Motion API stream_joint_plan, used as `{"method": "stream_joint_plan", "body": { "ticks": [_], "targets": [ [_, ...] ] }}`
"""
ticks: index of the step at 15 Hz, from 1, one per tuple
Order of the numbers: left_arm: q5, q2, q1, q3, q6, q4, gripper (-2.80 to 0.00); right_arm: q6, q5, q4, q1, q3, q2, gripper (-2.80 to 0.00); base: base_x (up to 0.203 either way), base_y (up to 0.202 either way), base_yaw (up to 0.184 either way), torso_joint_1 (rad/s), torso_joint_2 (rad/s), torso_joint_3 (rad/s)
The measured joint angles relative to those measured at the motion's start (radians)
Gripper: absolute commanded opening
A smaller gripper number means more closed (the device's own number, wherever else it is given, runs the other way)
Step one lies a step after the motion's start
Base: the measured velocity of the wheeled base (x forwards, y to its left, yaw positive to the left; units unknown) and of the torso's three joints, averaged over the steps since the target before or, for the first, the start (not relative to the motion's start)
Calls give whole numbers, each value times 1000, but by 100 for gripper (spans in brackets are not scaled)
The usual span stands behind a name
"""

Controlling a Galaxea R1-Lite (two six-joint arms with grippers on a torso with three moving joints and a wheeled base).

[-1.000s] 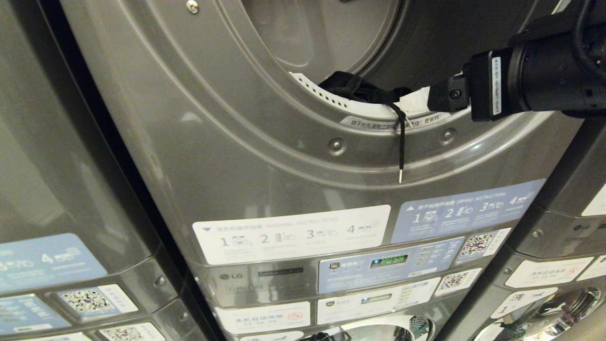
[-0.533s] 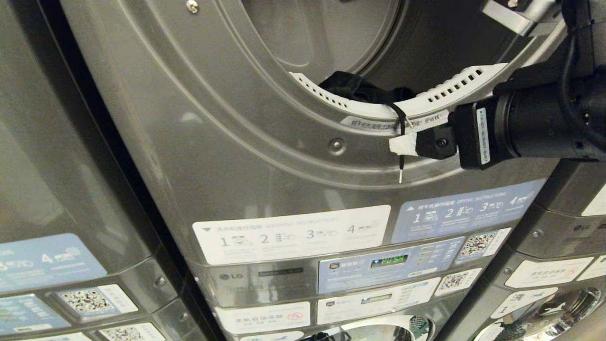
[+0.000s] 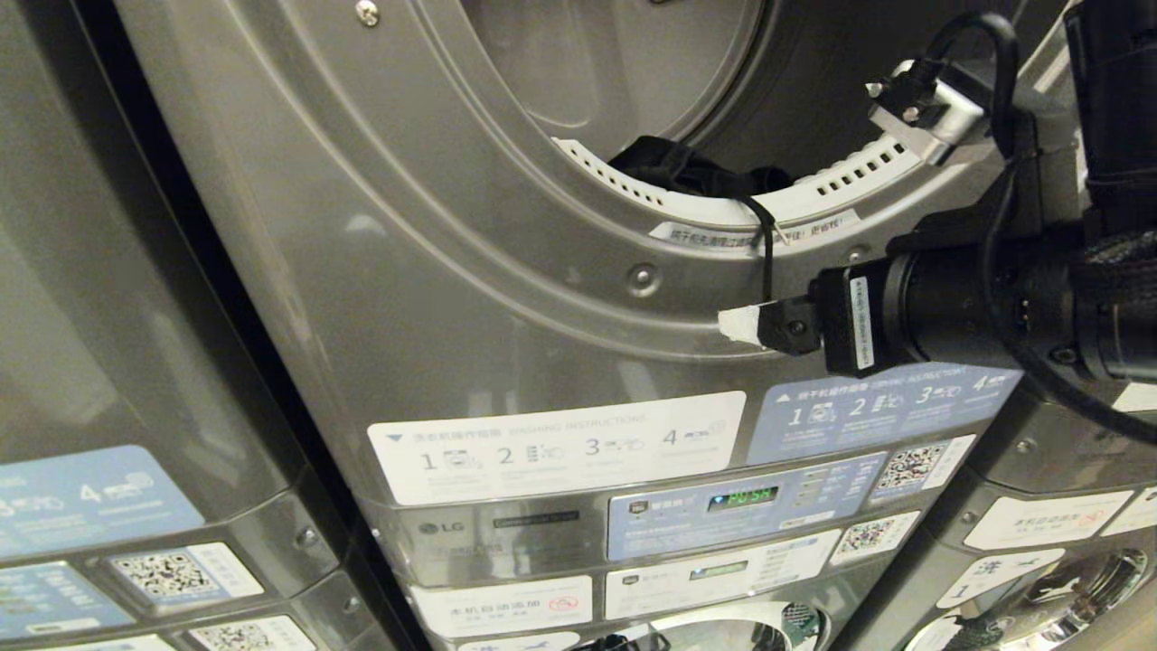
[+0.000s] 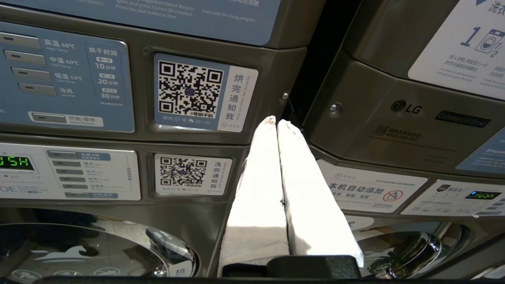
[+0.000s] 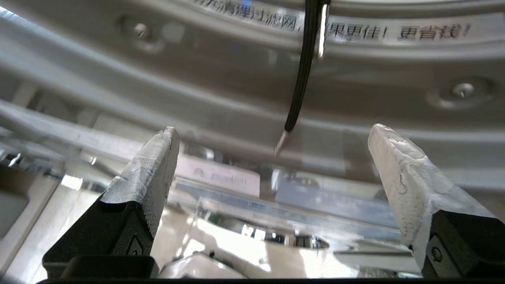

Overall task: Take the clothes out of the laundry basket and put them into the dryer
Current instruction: Put the clothes in the dryer

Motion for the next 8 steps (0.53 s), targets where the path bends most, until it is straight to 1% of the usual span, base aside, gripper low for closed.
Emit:
{"method": "stream_joint_plan", "body": {
  "ticks": [2, 8],
  "targets": [
    [0, 0, 0, 0, 0, 0, -280, 1, -50, -36, -1, 19, 20, 0, 0, 0, 0, 0, 0, 0],
    [0, 0, 0, 0, 0, 0, -280, 13, -102, -47, -3, 14, 66, 0, 0, 0, 0, 0, 0, 0]
  ]
}}
